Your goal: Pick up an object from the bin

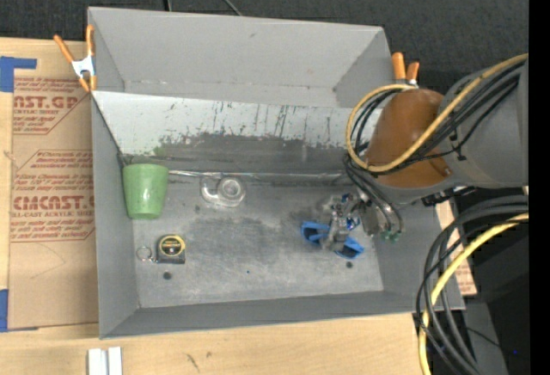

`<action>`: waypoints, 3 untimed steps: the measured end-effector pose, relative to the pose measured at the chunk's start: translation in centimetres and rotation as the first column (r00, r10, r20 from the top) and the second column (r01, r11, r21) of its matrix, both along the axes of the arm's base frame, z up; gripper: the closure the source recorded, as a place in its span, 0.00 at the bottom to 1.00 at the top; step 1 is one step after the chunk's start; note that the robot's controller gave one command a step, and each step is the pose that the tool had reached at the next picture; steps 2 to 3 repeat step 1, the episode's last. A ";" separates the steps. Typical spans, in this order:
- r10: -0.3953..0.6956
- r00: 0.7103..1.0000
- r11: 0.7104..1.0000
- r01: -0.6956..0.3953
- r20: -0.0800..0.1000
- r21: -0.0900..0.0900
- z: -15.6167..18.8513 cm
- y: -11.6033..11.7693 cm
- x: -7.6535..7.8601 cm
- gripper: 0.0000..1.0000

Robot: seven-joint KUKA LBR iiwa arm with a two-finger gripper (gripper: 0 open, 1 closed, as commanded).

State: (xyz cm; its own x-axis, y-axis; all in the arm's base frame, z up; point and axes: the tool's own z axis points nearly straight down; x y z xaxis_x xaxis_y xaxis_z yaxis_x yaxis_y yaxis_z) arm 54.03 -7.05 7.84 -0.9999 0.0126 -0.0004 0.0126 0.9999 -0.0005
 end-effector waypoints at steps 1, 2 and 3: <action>0.018 1.000 1.000 -0.018 0.010 -0.002 15.1 -0.6 -0.1 1.00; 0.018 1.000 1.000 -0.018 0.010 -0.002 15.1 -0.6 -0.1 1.00; 0.018 1.000 1.000 -0.018 0.010 -0.002 15.1 -0.6 -0.1 1.00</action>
Offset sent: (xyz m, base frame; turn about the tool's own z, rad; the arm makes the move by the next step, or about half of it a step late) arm -0.0032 -0.0060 0.1465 -0.0176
